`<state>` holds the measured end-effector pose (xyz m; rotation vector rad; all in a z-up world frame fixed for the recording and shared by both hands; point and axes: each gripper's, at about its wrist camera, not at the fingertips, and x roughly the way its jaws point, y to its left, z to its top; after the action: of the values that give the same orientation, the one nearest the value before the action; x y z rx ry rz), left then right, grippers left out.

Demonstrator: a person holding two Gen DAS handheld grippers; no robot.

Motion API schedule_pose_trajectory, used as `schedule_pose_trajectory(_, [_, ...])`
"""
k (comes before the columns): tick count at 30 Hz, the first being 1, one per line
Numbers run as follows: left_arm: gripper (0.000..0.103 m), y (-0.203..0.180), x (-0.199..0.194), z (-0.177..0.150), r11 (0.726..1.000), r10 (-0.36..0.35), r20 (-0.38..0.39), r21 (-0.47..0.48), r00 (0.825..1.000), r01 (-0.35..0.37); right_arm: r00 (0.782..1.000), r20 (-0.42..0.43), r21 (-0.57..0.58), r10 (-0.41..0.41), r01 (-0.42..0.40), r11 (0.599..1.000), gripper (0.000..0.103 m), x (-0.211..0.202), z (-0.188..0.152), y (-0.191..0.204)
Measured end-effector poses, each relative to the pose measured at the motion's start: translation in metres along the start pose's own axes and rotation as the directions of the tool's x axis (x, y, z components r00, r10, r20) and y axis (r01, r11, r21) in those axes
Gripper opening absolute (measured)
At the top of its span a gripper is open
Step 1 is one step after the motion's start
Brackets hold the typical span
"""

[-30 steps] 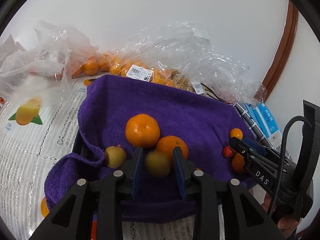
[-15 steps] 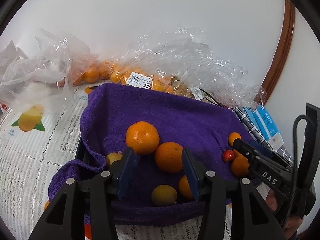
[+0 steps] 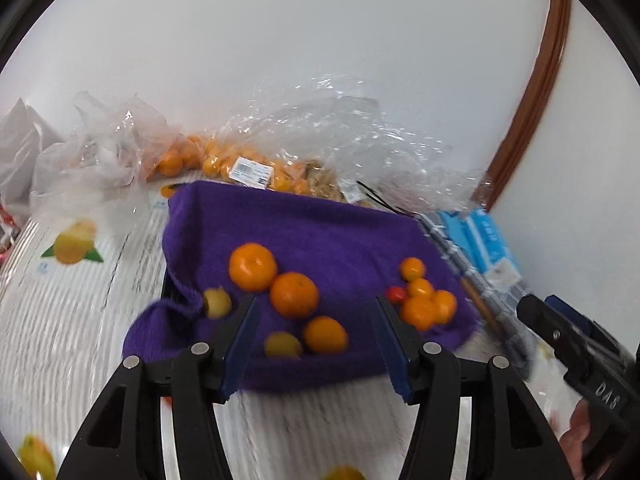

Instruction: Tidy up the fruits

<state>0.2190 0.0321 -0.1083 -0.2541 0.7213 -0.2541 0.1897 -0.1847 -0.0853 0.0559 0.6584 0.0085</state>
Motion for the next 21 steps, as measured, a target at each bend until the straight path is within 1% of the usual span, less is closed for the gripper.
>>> schedule_pose_trajectory(2, [0.061,-0.010,-0.024,-0.003,0.999,-0.008,0.017,0.039,1.000,0.007,1.000,-0.010,-0.012,-0.007,0.007,1.000,0.074,-0.025,-0.003,0.001])
schedule_pose_trajectory(3, [0.066,-0.016,-0.038,-0.005,0.998,0.002,0.033,0.064,0.999,-0.004,1.000,-0.018,-0.016,-0.007,0.006,1.000,0.074,-0.032,-0.004,0.001])
schedule_pose_trajectory(4, [0.066,-0.022,-0.052,-0.008,0.997,0.022,0.045,0.079,0.999,-0.026,1.000,-0.025,-0.016,-0.016,0.015,1.000,0.074,-0.041,-0.006,0.002])
schedule_pose_trajectory(6, [0.068,-0.029,-0.070,-0.011,0.995,0.048,0.058,0.086,0.997,-0.053,0.999,-0.012,-0.012,-0.040,0.040,0.999,0.074,-0.058,-0.011,0.003])
schedule_pose_trajectory(7, [0.072,-0.033,-0.077,-0.012,0.994,0.058,0.061,0.087,0.996,-0.064,0.999,-0.005,-0.012,-0.046,0.046,0.999,0.077,-0.066,-0.014,0.004])
schedule_pose_trajectory(8, [0.075,-0.038,-0.087,-0.015,0.992,0.075,0.064,0.095,0.995,-0.081,0.999,0.000,-0.009,-0.050,0.050,0.999,0.085,-0.076,-0.018,0.004])
schedule_pose_trajectory(10, [0.081,-0.047,-0.100,-0.019,0.986,0.106,0.084,0.118,0.991,-0.115,0.999,0.022,0.000,-0.042,0.042,0.999,0.094,-0.091,-0.023,0.004])
schedule_pose_trajectory(12, [0.083,-0.056,-0.116,-0.025,0.979,0.129,0.113,0.140,0.985,-0.145,0.998,0.042,0.003,-0.040,0.040,0.999,0.097,-0.103,-0.029,0.003])
schedule_pose_trajectory(14, [0.086,-0.062,-0.126,-0.029,0.976,0.146,0.127,0.141,0.981,-0.163,0.997,0.051,0.004,-0.051,0.051,0.999,0.099,-0.118,-0.036,0.001])
schedule_pose_trajectory(18, [0.087,-0.072,-0.142,-0.036,0.971,0.170,0.141,0.143,0.975,-0.190,0.998,0.037,0.037,-0.041,0.040,0.999,0.101,-0.134,-0.043,-0.009])
schedule_pose_trajectory(21, [0.087,-0.079,-0.152,-0.039,0.968,0.181,0.156,0.147,0.971,-0.204,0.998,0.041,0.051,-0.052,0.050,0.997,0.101,-0.144,-0.045,-0.014])
